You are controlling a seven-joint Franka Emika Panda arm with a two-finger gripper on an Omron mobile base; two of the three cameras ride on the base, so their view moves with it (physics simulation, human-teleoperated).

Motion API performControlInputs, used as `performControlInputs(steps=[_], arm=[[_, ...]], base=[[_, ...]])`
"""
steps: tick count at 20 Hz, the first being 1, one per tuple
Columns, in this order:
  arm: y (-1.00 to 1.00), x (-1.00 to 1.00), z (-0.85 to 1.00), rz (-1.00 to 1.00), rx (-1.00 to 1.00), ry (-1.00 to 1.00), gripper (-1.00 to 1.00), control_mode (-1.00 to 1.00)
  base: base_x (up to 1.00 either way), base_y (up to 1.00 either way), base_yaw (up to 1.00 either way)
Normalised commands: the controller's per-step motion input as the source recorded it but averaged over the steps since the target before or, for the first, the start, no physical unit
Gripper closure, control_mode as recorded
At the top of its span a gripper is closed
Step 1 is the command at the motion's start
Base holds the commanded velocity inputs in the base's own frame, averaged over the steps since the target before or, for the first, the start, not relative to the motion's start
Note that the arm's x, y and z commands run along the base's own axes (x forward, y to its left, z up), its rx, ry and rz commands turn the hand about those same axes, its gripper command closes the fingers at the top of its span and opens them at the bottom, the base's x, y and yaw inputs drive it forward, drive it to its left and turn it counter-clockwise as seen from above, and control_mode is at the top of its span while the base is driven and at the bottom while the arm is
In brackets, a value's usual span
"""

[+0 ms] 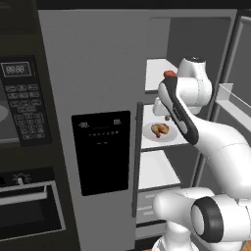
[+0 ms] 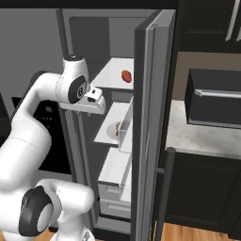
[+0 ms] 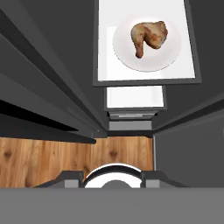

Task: Transport the chicken drumstick from the fridge to the microwave and turn on the microwave.

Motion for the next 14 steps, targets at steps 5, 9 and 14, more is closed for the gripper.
performControlInputs(steps=[5, 9, 14], arm=[[-0.07, -0.01, -0.01, 0.0, 0.0, 0.0, -1.0, -1.0], [-0.21, 0.0, -0.08, 0.0, 0.0, -0.01, -1.0, -1.0], [-0.3, 0.0, -0.14, 0.0, 0.03, 0.0, -1.0, -1.0]], base=[[0.0, 0.0, 0.0], [0.0, 0.0, 0.0], [0.0, 0.0, 0.0]])
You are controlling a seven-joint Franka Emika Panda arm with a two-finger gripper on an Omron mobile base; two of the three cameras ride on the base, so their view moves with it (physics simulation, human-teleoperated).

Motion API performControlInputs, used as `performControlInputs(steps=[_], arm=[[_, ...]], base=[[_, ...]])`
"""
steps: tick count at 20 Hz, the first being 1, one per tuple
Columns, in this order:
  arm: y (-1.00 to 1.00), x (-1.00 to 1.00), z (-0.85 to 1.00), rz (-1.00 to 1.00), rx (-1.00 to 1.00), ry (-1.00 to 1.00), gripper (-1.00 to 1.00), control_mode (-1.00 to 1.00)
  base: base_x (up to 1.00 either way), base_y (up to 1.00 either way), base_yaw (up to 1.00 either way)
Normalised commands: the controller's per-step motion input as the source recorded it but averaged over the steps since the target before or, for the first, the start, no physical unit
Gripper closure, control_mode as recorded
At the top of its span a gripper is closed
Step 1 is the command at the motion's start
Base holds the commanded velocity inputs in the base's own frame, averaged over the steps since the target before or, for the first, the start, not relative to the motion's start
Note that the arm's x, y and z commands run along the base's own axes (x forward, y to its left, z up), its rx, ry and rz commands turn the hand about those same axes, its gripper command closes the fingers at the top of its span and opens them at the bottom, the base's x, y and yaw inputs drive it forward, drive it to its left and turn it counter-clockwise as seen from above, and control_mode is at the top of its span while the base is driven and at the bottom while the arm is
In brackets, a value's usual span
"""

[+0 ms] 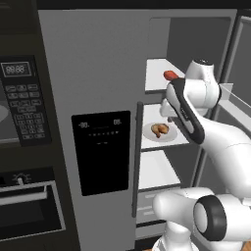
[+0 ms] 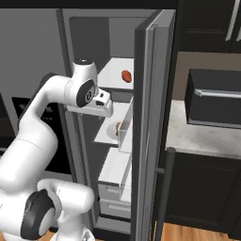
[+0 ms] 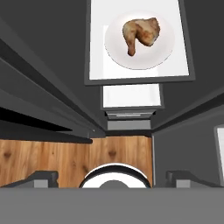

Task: Transport the chicken drumstick from the fridge to the microwave and turn on the microwave.

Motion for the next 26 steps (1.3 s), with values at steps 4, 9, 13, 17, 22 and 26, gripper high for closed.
performControlInputs(steps=[4, 9, 13, 17, 22, 26], arm=[[-0.24, 0.0, -0.2, 0.0, 0.03, 0.0, -1.0, -1.0], [-0.17, 0.0, -0.25, 0.0, 0.01, 0.0, -1.0, -1.0], [-0.08, 0.0, -0.27, 0.0, 0.0, -0.01, -1.0, -1.0], [0.0, 0.02, -0.34, 0.0, 0.0, -0.08, -1.0, -1.0], [0.0, 0.06, -0.36, 0.0, 0.0, -0.13, -1.0, -1.0], [0.0, 0.23, -0.35, 0.0, 0.0, -0.11, -1.0, -1.0]], base=[[0.0, 0.0, 0.0], [0.0, 0.0, 0.0], [0.0, 0.0, 0.0], [0.0, 0.0, 0.0], [0.0, 0.0, 0.0], [0.0, 0.0, 0.0]])
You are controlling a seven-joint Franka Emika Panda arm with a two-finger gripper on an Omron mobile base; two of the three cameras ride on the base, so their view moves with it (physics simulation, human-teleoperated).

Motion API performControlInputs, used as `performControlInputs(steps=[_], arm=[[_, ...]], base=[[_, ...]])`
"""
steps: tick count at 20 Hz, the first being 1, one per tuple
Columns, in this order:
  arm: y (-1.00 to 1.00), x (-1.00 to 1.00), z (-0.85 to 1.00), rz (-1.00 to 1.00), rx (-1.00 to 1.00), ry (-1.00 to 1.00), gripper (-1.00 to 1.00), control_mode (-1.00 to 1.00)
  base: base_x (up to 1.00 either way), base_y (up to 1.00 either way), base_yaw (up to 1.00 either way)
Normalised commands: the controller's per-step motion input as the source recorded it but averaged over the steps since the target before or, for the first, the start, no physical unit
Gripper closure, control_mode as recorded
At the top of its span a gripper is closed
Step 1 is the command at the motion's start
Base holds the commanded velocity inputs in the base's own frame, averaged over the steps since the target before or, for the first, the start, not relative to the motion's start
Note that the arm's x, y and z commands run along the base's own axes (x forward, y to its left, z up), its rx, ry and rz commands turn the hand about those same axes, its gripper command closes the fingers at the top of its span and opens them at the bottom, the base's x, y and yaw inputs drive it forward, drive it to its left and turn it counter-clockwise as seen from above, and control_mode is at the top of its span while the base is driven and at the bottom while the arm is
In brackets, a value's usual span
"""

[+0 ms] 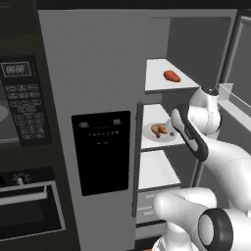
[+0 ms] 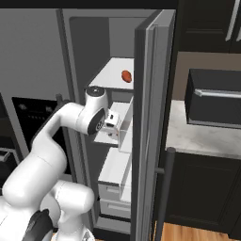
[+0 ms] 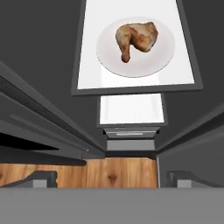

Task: Transport the chicken drumstick from the fridge to the microwave and turn on the microwave.

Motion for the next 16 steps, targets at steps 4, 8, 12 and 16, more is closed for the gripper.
performControlInputs(steps=[4, 8, 12, 16], arm=[[0.0, 0.28, -0.31, 0.0, 0.0, -0.07, -1.0, -1.0], [0.0, 0.38, -0.25, 0.0, 0.0, -0.01, -1.0, -1.0], [0.0, 0.44, -0.19, 0.0, 0.0, 0.0, -1.0, -1.0], [0.0, 0.41, -0.15, 0.0, 0.0, -0.01, -1.0, -1.0]], base=[[0.0, 0.0, 0.0], [0.0, 0.0, 0.0], [0.0, 0.0, 0.0], [0.0, 0.0, 0.0]])
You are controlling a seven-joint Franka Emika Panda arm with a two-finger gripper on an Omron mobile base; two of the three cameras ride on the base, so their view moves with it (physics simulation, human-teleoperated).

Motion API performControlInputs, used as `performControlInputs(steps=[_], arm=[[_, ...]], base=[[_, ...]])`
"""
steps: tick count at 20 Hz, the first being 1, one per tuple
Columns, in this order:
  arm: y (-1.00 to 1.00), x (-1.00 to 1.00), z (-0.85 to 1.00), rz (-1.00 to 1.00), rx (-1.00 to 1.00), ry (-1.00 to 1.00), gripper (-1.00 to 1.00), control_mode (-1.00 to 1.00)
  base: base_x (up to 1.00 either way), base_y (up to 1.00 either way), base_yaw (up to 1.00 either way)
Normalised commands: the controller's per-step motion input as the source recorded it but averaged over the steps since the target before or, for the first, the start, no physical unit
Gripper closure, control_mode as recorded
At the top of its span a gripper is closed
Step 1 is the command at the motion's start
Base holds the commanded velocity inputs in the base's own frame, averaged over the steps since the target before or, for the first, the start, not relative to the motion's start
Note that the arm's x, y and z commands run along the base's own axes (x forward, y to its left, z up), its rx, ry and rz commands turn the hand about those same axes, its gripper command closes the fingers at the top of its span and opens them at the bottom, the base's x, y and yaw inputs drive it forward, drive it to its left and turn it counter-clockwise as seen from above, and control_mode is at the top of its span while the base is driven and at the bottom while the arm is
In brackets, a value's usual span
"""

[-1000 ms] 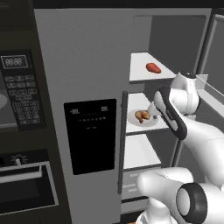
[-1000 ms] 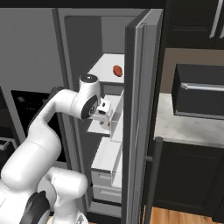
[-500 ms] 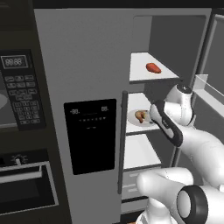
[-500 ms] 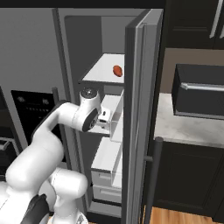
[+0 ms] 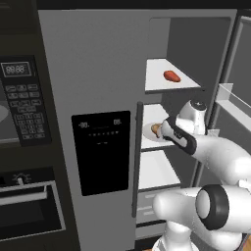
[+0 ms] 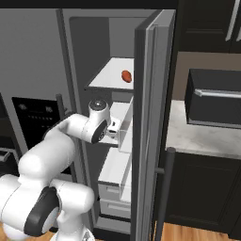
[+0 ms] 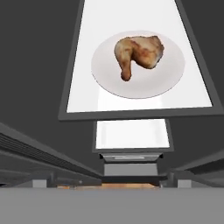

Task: Transport the chicken drumstick from the fridge to the microwave and turn on the microwave.

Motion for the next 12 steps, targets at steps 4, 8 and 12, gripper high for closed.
performControlInputs(steps=[4, 8, 12], arm=[[-0.02, 0.39, -0.1, 0.0, 0.0, -0.01, -1.0, -1.0], [-0.04, 0.38, -0.09, 0.0, 0.0, -0.02, -1.0, -1.0], [-0.02, 0.32, -0.17, 0.0, 0.0, -0.04, -1.0, -1.0]], base=[[0.0, 0.0, 0.0], [0.0, 0.0, 0.0], [0.0, 0.0, 0.0]])
